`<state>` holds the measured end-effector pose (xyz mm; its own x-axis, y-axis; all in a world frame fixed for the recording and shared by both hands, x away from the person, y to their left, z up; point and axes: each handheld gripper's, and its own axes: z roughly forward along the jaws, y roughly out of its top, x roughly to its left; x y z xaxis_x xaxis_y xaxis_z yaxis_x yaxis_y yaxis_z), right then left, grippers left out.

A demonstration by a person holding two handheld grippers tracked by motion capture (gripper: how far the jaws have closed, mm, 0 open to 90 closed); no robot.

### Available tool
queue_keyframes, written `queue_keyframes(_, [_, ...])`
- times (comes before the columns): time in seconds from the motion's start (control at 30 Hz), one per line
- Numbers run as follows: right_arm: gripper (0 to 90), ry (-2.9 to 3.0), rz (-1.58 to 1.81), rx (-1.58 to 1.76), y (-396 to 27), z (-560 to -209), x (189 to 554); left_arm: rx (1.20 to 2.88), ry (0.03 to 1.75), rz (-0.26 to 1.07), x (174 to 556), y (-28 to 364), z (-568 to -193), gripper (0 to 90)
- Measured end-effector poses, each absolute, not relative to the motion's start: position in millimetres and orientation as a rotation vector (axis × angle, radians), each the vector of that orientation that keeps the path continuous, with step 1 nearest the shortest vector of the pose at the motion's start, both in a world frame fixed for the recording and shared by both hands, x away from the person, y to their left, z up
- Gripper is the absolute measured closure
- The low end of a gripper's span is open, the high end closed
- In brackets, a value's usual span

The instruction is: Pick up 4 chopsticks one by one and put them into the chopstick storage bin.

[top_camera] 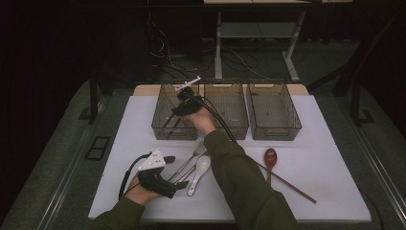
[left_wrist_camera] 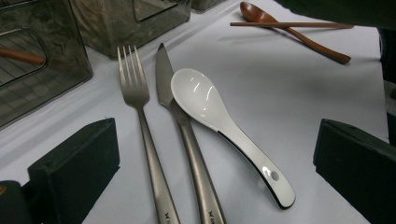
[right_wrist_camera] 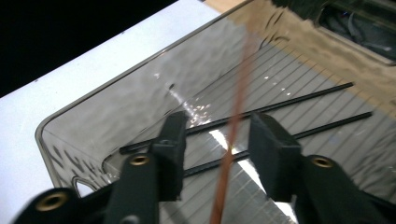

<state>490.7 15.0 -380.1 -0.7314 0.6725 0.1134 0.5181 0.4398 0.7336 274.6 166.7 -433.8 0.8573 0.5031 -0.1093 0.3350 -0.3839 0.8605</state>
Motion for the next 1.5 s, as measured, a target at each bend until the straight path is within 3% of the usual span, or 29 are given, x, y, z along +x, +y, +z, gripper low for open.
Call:
queue_keyframes(1.23, [29.0,2.529,1.293,0.874,-111.1,-329.5,429.4,2.023,0.620,0.203,276.0,168.2,-435.8,0.0])
queue_keyframes(1.5, [27.7,2.509,1.311,0.867,-141.9,-326.6,413.4,2.027,0.620,0.193,276.1,168.0,-436.0,0.0])
